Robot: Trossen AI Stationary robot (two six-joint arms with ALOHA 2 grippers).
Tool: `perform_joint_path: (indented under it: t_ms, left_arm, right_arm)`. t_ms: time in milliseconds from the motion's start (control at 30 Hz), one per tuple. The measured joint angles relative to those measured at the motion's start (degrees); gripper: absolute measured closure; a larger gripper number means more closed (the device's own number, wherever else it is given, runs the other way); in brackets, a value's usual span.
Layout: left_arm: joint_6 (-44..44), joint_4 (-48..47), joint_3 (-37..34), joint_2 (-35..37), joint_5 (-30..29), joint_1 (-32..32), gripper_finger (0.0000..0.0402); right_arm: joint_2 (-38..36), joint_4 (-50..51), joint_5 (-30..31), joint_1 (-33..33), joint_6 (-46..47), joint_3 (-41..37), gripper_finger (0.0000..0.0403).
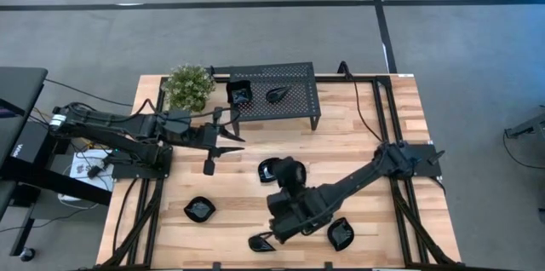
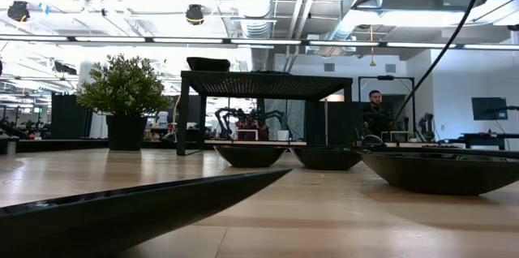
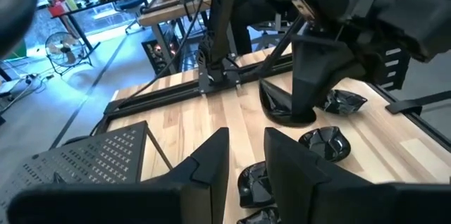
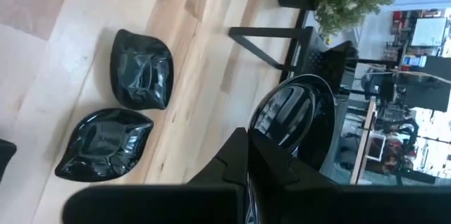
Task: Pick & Place Mini shaped plates
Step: Stack the drop shaped plate on top of the drop shaped plates on the shelf
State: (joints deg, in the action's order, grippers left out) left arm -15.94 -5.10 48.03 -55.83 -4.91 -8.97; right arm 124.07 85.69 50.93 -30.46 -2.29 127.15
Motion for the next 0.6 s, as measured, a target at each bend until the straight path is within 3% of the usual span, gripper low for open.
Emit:
perform_joint_path:
  t_ms: [600]
  left_arm:
    - [-0.48, 0.69, 0.0, 0.0, 0.02, 0.0, 0.0309]
  right_arm:
    - [-1.68, -2.59, -0.27, 0.46, -0.62, 0.09, 0.0403]
